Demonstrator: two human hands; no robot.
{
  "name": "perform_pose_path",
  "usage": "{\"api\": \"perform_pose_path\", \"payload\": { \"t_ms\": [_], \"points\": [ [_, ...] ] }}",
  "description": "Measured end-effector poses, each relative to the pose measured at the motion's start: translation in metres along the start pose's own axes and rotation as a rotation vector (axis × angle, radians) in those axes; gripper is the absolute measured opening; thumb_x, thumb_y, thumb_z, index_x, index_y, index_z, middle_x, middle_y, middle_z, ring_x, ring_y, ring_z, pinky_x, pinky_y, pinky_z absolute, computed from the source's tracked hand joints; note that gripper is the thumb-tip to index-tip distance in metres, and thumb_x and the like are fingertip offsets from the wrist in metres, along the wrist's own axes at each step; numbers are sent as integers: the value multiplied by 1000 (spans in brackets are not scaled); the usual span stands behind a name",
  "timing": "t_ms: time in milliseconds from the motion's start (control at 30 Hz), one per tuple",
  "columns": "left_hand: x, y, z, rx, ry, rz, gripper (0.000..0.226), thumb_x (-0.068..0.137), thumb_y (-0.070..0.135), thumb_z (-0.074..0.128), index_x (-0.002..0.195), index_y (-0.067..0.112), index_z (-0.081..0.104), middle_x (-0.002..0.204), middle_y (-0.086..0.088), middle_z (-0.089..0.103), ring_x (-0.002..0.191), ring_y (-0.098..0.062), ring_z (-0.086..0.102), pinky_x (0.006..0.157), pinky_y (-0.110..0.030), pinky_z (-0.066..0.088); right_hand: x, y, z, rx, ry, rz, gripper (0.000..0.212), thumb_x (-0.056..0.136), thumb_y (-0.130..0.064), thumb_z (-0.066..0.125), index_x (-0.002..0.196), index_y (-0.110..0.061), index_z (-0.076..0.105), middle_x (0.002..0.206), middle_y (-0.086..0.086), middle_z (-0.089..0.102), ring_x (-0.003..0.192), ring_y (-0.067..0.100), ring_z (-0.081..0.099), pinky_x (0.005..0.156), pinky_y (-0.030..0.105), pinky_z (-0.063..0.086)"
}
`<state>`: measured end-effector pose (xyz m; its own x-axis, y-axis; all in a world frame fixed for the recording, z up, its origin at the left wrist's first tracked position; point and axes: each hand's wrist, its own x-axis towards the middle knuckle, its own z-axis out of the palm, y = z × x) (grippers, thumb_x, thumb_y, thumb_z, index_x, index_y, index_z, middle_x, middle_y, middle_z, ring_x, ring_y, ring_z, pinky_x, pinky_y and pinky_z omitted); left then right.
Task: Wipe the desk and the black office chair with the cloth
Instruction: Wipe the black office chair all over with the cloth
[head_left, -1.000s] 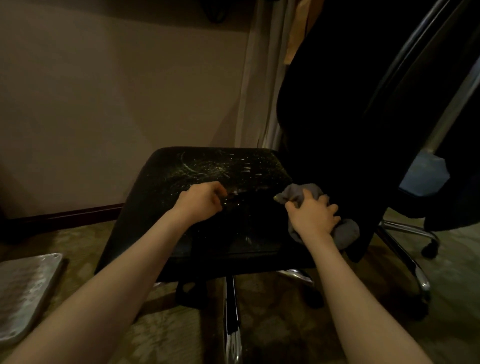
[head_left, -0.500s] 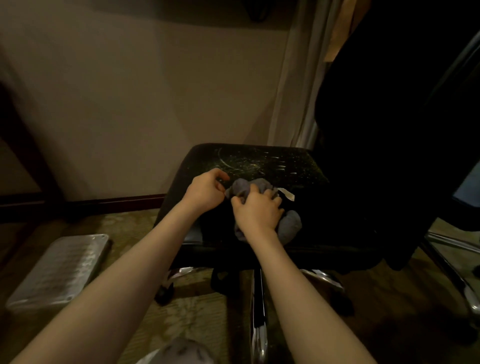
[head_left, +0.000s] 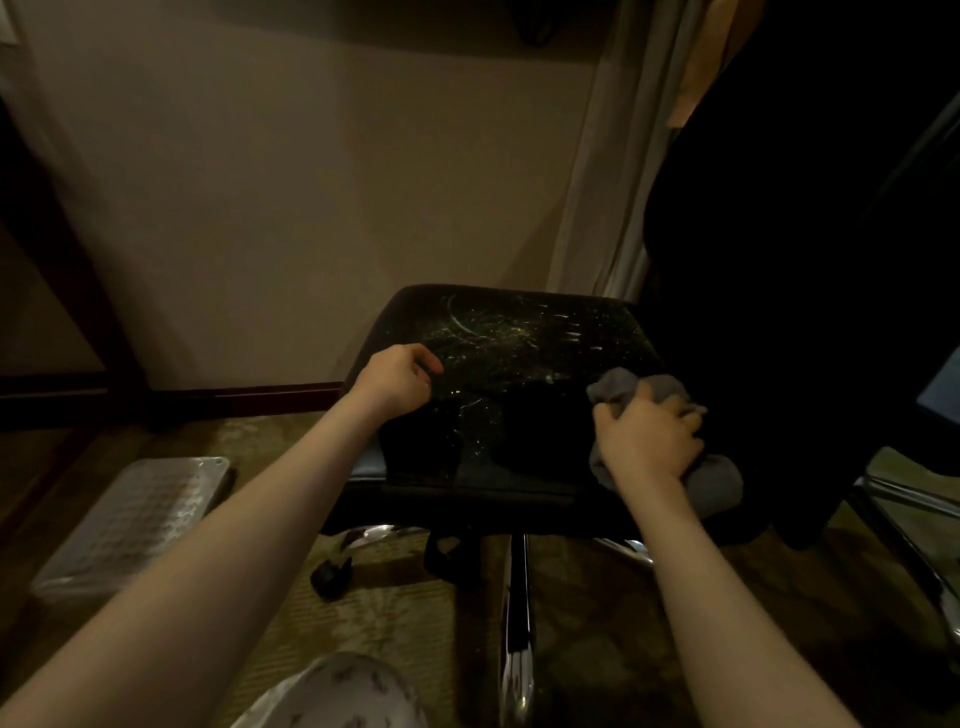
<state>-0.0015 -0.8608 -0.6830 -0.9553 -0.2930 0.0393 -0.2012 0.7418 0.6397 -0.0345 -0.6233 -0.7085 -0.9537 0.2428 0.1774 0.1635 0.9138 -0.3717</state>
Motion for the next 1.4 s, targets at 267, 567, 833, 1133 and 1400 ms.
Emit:
{"api": "perform_pose_path", "payload": {
  "t_ms": [267, 567, 833, 1133, 1400],
  "points": [
    [8, -2, 18, 29, -23, -17, 33, 82, -2, 53, 72, 29, 53, 76, 4, 53, 73, -12, 54, 67, -23, 44, -21, -68, 23, 38, -90, -184, 52, 91, -44, 48, 133, -14, 43, 142, 20, 35, 130, 38, 31, 101, 48, 34],
    [33, 63, 46, 15, -221, 190, 25, 85, 11, 63, 76, 32, 53, 85, 6, 57, 86, -14, 57, 75, -25, 45, 52, -11, -13, 186, 143, -45, 51, 90, -41, 52, 133, -16, 43, 136, 15, 42, 124, 36, 40, 96, 44, 40],
    [54, 77, 66, 191, -426, 268, 14, 80, 18, 71, 77, 27, 61, 94, 5, 59, 98, -18, 59, 87, -32, 50, 98, 24, 12, -139, 11, 130, 51, 96, -40, 43, 137, -10, 39, 143, 19, 34, 127, 37, 35, 97, 45, 39],
    [62, 66, 75, 258, -354, 306, 9, 82, 28, 68, 89, 23, 64, 90, 5, 59, 89, -15, 58, 76, -29, 47, 88, -68, 42, -45, -159, -345, 52, 93, -42, 47, 137, -15, 43, 140, 14, 42, 125, 33, 42, 99, 37, 39],
    [60, 47, 44, 48, -312, 318, 20, 91, 13, 55, 90, 33, 59, 88, 14, 58, 93, -9, 59, 82, -28, 49, 113, -33, 14, 219, 88, -65, 41, 91, -37, 50, 126, -17, 53, 126, 13, 55, 115, 32, 52, 89, 36, 46]
  ]
}}
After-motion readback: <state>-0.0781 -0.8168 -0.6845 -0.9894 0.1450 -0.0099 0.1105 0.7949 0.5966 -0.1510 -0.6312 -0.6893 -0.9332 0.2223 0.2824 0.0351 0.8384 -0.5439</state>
